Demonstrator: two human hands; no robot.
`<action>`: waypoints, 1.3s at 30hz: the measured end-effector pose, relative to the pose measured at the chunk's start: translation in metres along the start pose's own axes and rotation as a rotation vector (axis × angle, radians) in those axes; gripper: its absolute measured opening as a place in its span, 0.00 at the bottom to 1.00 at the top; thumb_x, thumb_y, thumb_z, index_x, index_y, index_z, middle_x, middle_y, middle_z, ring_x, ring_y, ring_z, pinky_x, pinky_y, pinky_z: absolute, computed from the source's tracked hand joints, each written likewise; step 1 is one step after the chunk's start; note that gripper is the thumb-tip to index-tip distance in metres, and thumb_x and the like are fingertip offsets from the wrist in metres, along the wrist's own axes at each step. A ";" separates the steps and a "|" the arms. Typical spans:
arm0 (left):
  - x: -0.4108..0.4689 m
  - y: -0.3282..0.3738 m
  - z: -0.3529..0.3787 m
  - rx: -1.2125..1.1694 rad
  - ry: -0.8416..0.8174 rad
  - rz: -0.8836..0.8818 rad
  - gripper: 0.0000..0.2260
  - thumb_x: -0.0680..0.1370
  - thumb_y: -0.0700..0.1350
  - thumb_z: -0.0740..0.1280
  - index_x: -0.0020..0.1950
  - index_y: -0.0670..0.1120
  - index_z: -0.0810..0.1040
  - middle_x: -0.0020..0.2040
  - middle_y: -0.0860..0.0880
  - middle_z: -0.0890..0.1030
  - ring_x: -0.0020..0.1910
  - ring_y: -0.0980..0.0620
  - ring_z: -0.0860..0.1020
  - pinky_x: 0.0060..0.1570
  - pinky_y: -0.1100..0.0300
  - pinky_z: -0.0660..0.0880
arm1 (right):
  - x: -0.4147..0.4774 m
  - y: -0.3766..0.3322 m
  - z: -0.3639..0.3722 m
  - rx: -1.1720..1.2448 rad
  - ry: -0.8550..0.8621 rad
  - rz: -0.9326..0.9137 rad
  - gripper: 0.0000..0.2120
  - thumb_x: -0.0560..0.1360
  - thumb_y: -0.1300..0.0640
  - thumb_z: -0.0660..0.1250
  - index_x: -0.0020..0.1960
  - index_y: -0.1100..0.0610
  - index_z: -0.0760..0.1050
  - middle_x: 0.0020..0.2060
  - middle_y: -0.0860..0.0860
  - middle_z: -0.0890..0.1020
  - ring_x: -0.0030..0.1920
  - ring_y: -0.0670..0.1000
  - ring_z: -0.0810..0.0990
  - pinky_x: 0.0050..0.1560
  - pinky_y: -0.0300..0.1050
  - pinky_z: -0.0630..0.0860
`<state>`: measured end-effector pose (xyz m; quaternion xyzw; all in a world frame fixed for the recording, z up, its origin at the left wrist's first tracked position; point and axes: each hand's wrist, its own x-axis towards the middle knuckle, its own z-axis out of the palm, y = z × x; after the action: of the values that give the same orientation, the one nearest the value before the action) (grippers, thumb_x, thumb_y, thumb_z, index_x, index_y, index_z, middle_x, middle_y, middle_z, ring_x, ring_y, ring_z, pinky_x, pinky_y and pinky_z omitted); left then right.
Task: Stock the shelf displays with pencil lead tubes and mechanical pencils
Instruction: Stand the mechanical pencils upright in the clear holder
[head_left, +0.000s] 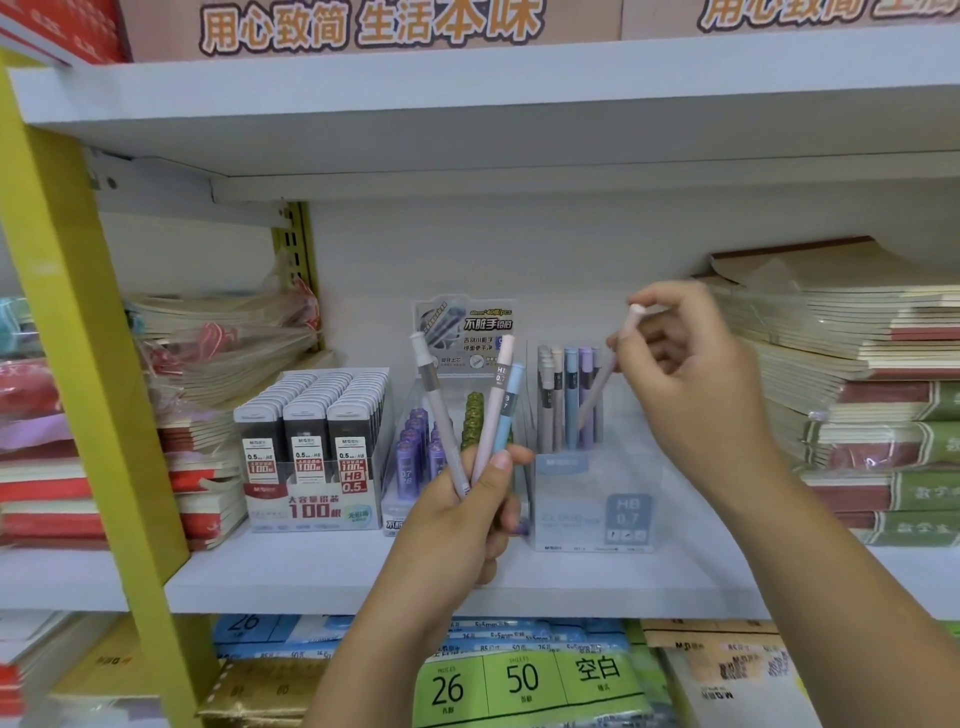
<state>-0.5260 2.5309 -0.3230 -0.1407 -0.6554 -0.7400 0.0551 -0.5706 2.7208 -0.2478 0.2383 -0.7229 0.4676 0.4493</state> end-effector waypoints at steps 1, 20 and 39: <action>0.000 0.000 0.000 0.001 0.000 0.002 0.11 0.82 0.54 0.61 0.53 0.55 0.83 0.31 0.51 0.72 0.24 0.57 0.62 0.22 0.66 0.59 | -0.001 0.003 0.002 -0.033 -0.037 0.009 0.11 0.77 0.59 0.66 0.52 0.44 0.70 0.39 0.47 0.81 0.39 0.44 0.80 0.38 0.33 0.74; 0.001 -0.003 -0.003 0.007 -0.014 0.004 0.11 0.82 0.54 0.61 0.54 0.56 0.83 0.32 0.51 0.73 0.24 0.56 0.62 0.22 0.66 0.59 | -0.006 0.013 0.018 -0.093 -0.185 0.060 0.11 0.76 0.56 0.68 0.51 0.40 0.72 0.37 0.45 0.82 0.40 0.42 0.81 0.44 0.43 0.79; 0.001 -0.004 -0.005 0.001 -0.015 -0.003 0.11 0.82 0.55 0.61 0.55 0.56 0.83 0.32 0.51 0.72 0.24 0.57 0.62 0.22 0.66 0.60 | -0.006 0.017 0.022 -0.143 -0.147 0.033 0.11 0.77 0.58 0.68 0.53 0.43 0.72 0.38 0.44 0.81 0.41 0.41 0.80 0.41 0.33 0.76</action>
<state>-0.5285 2.5263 -0.3272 -0.1453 -0.6563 -0.7388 0.0490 -0.5900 2.7081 -0.2644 0.2274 -0.7895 0.4032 0.4031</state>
